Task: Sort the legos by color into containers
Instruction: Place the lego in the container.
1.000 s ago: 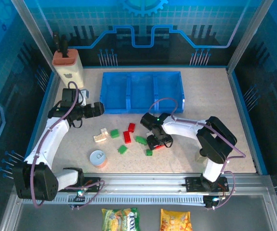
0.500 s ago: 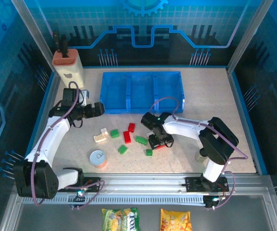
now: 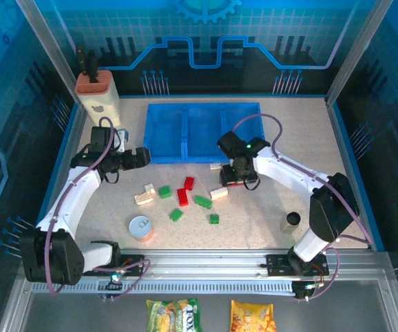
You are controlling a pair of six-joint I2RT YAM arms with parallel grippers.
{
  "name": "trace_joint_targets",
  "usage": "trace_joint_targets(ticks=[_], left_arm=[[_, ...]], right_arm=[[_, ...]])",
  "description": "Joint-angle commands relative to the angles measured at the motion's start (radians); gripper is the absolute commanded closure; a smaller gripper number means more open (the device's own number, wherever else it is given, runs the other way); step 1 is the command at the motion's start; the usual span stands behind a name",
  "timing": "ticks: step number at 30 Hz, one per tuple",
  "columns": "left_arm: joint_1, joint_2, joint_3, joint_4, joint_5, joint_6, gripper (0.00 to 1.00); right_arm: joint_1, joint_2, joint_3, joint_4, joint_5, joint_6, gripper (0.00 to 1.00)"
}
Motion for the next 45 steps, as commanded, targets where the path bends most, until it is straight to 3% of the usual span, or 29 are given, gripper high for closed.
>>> trace_joint_targets(ticks=[1,13,27,35,45], left_arm=[[-0.001,-0.003,0.0,0.001,0.0,0.028,0.01],[-0.001,-0.019,-0.005,0.007,0.004,0.031,0.01],[-0.001,-0.01,-0.007,0.01,0.006,0.033,0.01],[-0.001,-0.006,-0.005,0.009,0.002,0.035,0.01],[-0.001,-0.009,-0.005,0.006,-0.001,0.038,0.01]], right_arm=[[-0.055,0.032,0.087,-0.049,0.029,-0.043,0.39],[-0.217,0.239,0.324,-0.023,0.01,-0.184,0.4],[-0.307,0.56,0.587,-0.028,-0.046,-0.224,0.41],[-0.332,0.654,0.637,-0.016,-0.065,-0.243,0.4],[-0.335,0.662,0.653,-0.016,-0.065,-0.25,0.32]])
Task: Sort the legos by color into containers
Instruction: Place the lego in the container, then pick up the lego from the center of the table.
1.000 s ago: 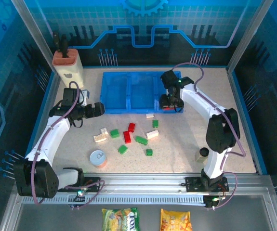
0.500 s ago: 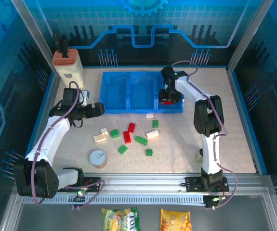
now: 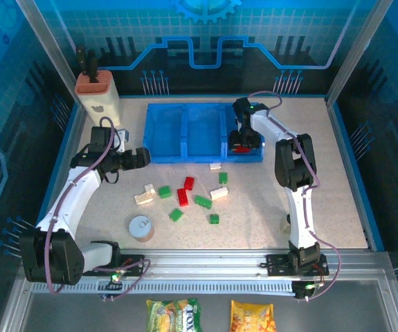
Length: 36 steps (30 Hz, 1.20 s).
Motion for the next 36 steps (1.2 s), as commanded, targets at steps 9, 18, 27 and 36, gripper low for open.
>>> trace_joint_targets(ticks=[9,18,27,36], left_arm=[[0.0,-0.012,-0.005,0.002,0.0,0.019,0.01],[-0.001,-0.007,-0.003,-0.002,0.011,0.019,0.01],[-0.008,0.023,0.031,-0.087,-0.018,0.003,0.02],[-0.129,0.09,0.108,-0.244,-0.074,-0.149,0.14]], right_arm=[[-0.006,-0.063,0.045,-0.048,0.0,-0.019,0.26],[0.03,-0.205,-0.038,-0.071,0.02,0.003,0.26],[0.111,-0.46,-0.33,-0.025,0.029,0.071,0.27],[0.214,-0.651,-0.601,0.018,0.035,0.141,0.27]])
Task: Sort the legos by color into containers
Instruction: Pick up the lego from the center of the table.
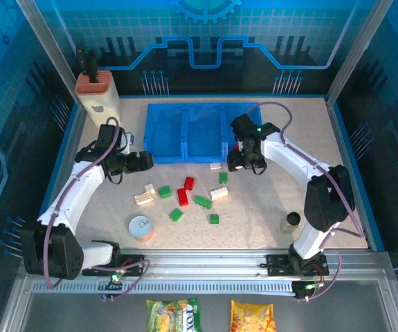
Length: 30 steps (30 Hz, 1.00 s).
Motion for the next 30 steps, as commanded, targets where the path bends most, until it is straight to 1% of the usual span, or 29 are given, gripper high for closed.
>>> trace_joint_targets(ticks=[1,5,9,14,18,26,28,30], left_arm=[[-0.071,0.046,0.043,-0.109,-0.051,-0.108,0.17],[-0.176,0.096,0.037,-0.112,-0.116,-0.234,0.26],[-0.243,0.138,0.032,-0.09,-0.154,-0.348,0.32],[-0.309,0.194,0.035,-0.083,-0.209,-0.45,0.34],[-0.339,0.232,0.011,-0.042,-0.199,-0.509,0.36],[-0.356,0.318,-0.013,0.008,-0.167,-0.529,0.38],[-0.359,0.332,-0.022,0.011,-0.175,-0.531,0.35],[-0.361,0.348,-0.03,0.015,-0.185,-0.532,0.35]], right_arm=[[0.035,-0.07,-0.071,0.014,0.011,0.051,0.28],[0.061,-0.116,-0.14,0.021,0.008,0.078,0.28],[0.071,-0.138,-0.174,0.018,0.015,0.086,0.29],[0.081,-0.154,-0.197,0.024,0.012,0.09,0.29],[0.081,-0.165,-0.209,0.024,0.02,0.093,0.29],[0.081,-0.187,-0.22,0.012,0.03,0.09,0.29],[0.081,-0.189,-0.221,0.011,0.028,0.092,0.29],[0.081,-0.19,-0.221,0.011,0.028,0.092,0.29]])
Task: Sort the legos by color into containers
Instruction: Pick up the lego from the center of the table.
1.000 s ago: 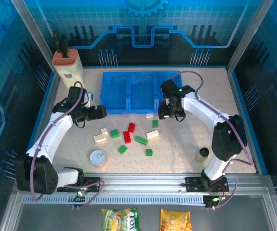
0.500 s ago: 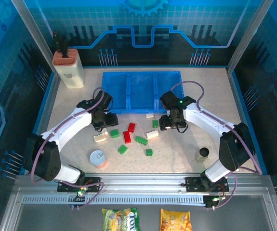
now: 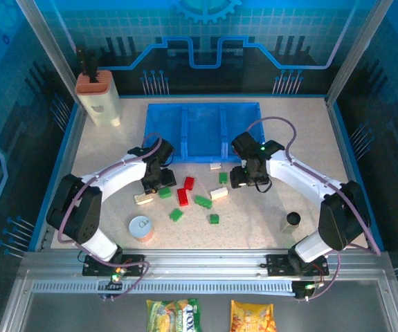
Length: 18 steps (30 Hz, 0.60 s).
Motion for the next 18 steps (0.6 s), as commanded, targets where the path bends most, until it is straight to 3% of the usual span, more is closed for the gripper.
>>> trace_joint_targets(ticks=[1,18], left_arm=[[-0.011,0.026,-0.021,0.012,-0.008,-0.022,0.35],[-0.017,0.08,-0.029,0.052,0.029,-0.009,0.53]], right_arm=[[0.012,-0.024,-0.015,-0.015,0.012,0.019,0.29],[0.018,-0.007,-0.007,-0.025,0.022,0.021,0.29]])
